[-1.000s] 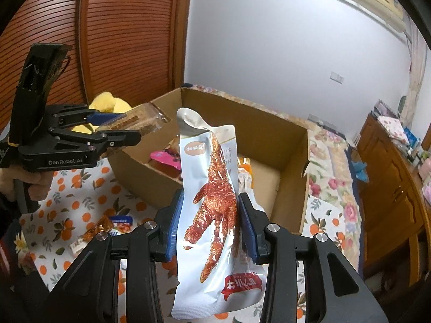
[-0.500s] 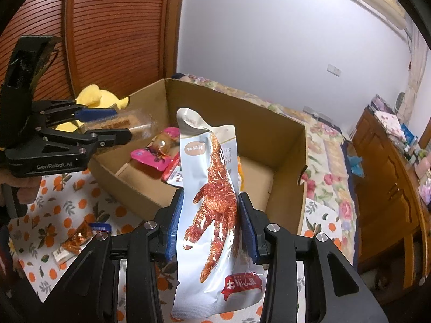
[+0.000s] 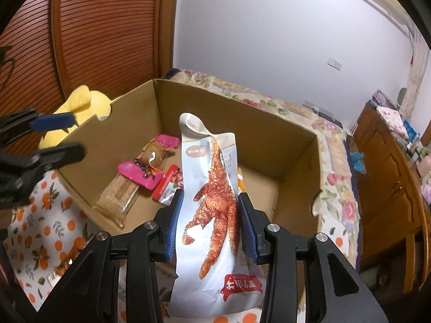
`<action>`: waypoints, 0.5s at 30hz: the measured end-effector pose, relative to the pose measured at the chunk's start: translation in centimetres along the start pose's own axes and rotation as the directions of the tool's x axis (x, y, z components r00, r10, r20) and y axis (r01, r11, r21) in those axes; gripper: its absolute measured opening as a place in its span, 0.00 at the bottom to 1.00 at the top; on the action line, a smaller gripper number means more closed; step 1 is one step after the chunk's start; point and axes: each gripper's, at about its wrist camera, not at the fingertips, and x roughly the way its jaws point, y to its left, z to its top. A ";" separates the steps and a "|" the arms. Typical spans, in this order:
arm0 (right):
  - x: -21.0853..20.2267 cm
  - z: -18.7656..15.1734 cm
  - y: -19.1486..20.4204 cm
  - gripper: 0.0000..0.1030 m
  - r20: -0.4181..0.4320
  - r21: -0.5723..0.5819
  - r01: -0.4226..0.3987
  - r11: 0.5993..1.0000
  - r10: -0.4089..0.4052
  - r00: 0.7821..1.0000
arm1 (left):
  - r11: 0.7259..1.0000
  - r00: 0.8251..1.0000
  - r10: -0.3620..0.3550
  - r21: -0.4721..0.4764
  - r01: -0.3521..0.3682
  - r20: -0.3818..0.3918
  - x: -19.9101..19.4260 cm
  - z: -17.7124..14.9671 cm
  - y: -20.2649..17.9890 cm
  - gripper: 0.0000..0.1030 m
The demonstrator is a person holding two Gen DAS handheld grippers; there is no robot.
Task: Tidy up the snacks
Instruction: 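Open the left tool to drop the rice-cake bar while the right tool drops the chicken-feet packet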
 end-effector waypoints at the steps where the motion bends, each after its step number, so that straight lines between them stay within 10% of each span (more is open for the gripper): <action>1: 0.3 0.1 0.0 0.38 -0.003 0.001 0.002 1.000 -0.002 1.000 | 1.000 1.000 -0.002 0.002 0.002 0.002 -0.2 -0.1 0.1 0.65; 15: 3.5 -0.7 -1.1 0.50 -0.051 0.105 -0.024 0.994 0.029 0.998 | 0.999 0.998 -0.036 0.026 0.035 0.044 -3.2 -2.2 -0.2 0.77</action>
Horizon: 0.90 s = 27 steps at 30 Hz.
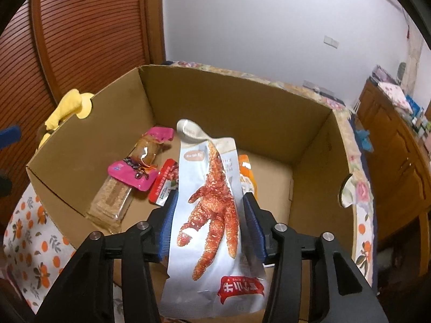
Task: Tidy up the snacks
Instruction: 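Open the left tool to drop the rice-cake bar while the right tool drops the chicken-feet packet, then move both tools back from the box toward the remaining snacks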
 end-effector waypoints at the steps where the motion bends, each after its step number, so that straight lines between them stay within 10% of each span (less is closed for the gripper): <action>1: 0.0 -0.1 -0.1 0.53 0.001 0.003 0.003 1.000 -0.003 1.000 | 1.000 1.000 -0.002 0.002 0.002 -0.002 -0.1 -0.1 -0.1 0.78; 27: -10.8 -8.1 5.2 0.57 0.181 -0.058 -0.137 0.989 0.146 0.973 | 0.998 0.996 -0.064 -0.026 0.062 -0.066 -3.1 -8.7 -2.6 0.80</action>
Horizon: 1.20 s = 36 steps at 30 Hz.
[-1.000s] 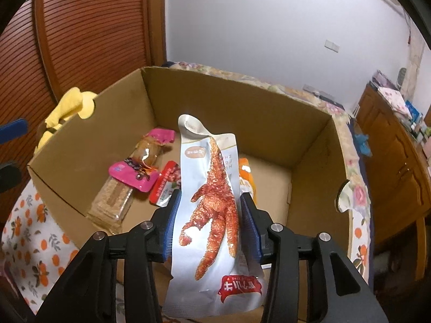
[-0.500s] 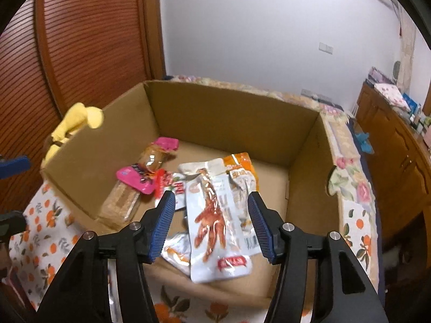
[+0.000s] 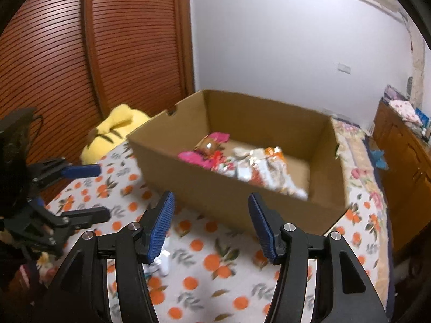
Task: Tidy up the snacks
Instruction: 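Move both tools back from the box toward the remaining snacks, then close the left tool on the small white wrapped snack while the right tool grasps the white duck-neck packet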
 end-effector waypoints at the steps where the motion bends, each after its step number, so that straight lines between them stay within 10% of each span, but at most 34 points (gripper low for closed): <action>1: 0.1 -0.5 0.4 0.57 -0.005 -0.003 -0.007 1.000 0.007 1.000 | 1.000 1.000 0.000 0.000 0.000 -0.007 0.1 -0.5 0.1 0.80; 29: 6.2 -7.7 6.4 0.57 -0.151 -0.030 -0.106 0.994 0.101 0.983 | 1.000 0.989 -0.008 -0.020 0.005 -0.150 2.5 -7.2 -0.4 0.76; 36: 6.5 -8.0 6.1 0.58 -0.148 -0.013 -0.089 0.996 0.086 0.985 | 1.000 0.987 -0.013 -0.001 0.013 -0.162 2.8 -7.5 -0.6 0.43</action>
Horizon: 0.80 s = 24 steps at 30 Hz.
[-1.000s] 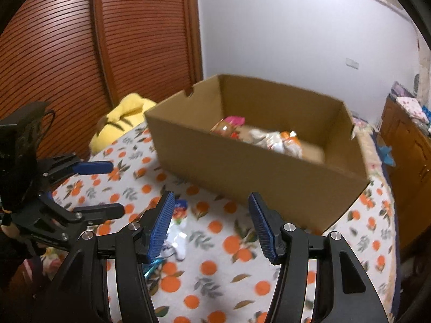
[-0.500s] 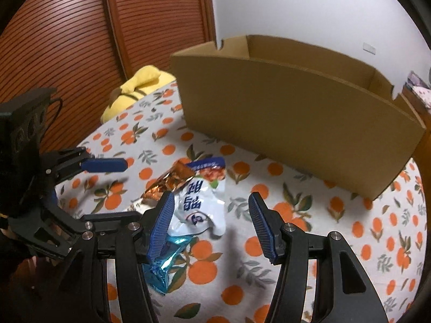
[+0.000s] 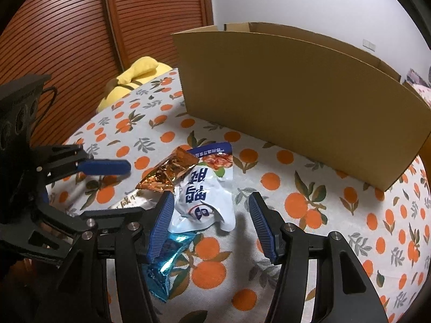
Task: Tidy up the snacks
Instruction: 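Close the left tool on the small white wrapped snack while the right tool grasps the white duck-neck packet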
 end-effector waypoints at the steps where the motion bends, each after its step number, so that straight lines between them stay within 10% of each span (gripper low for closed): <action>1: 0.0 0.0 -0.1 0.58 0.001 0.000 0.003 1.000 -0.003 1.000 | 1.000 1.000 0.003 0.011 -0.003 -0.001 0.0 0.0 -0.2 0.40; 6: 0.3 0.2 0.1 0.58 -0.009 -0.015 0.009 1.000 -0.009 1.000 | 0.999 1.000 0.016 0.047 -0.016 -0.008 0.1 -0.2 -0.8 0.19; 24: 3.5 0.9 1.8 0.67 -0.085 -0.099 0.031 0.995 -0.040 0.996 | 0.999 0.999 0.045 -0.002 -0.045 0.028 -2.1 -0.6 1.8 0.18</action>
